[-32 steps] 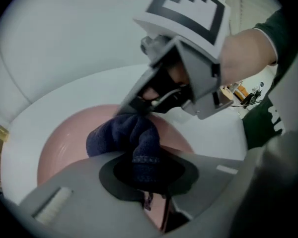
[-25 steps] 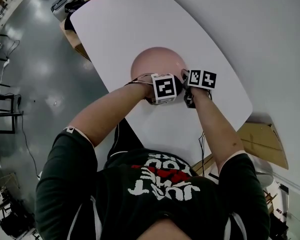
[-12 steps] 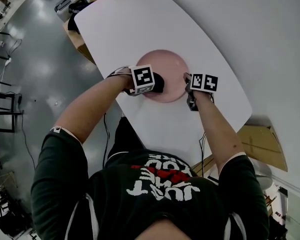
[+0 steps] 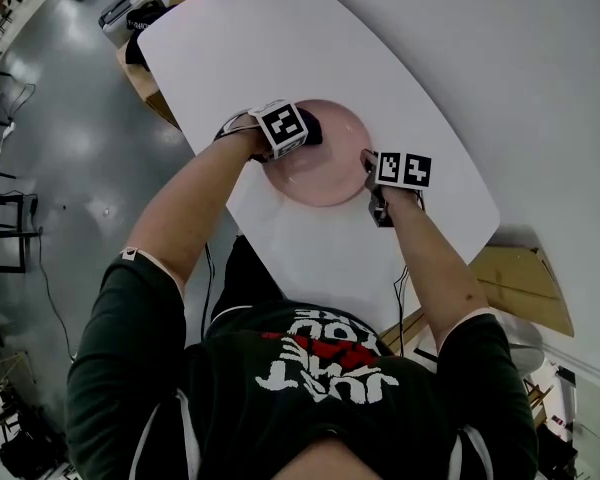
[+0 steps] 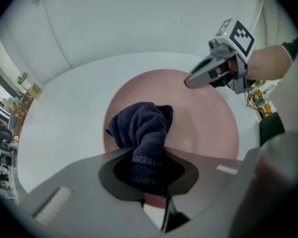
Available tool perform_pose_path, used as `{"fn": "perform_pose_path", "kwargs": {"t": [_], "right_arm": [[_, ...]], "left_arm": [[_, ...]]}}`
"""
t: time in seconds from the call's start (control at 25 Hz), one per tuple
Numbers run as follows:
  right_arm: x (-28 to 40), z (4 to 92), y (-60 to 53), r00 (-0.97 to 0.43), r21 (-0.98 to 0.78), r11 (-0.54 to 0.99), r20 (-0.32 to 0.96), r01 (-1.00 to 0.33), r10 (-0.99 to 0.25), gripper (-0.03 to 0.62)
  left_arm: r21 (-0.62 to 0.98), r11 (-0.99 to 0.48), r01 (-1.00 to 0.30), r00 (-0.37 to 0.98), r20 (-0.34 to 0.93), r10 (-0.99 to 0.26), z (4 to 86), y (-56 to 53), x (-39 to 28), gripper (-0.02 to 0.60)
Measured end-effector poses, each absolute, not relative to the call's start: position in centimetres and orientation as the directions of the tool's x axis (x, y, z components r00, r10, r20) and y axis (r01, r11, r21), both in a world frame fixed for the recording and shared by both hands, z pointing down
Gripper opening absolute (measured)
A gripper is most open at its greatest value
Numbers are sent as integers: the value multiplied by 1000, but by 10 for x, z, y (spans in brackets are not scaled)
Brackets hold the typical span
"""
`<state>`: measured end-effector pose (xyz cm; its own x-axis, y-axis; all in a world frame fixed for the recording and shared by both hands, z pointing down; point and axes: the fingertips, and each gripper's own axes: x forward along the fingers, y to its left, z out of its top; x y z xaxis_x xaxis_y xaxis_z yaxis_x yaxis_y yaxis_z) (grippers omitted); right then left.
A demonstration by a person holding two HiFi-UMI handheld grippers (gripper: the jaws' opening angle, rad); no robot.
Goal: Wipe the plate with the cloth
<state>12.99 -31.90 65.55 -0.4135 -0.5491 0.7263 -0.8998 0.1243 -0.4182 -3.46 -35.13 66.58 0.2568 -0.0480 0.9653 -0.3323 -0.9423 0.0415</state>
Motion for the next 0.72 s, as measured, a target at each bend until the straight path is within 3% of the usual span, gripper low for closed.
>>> {"fn": "perform_pose_path", "kwargs": {"t": [0.52,0.72], "right_arm": [[125,664,-327,-464,-499,70,733,-864,-498,26],[124,664,-331,-462,-504,62,728,-862,-507,25]], "left_arm": [[89,-974,-207,335,942,15,669,-327,51,61],[152,-980,-130,356,929,97,671,-280,68,63]]}}
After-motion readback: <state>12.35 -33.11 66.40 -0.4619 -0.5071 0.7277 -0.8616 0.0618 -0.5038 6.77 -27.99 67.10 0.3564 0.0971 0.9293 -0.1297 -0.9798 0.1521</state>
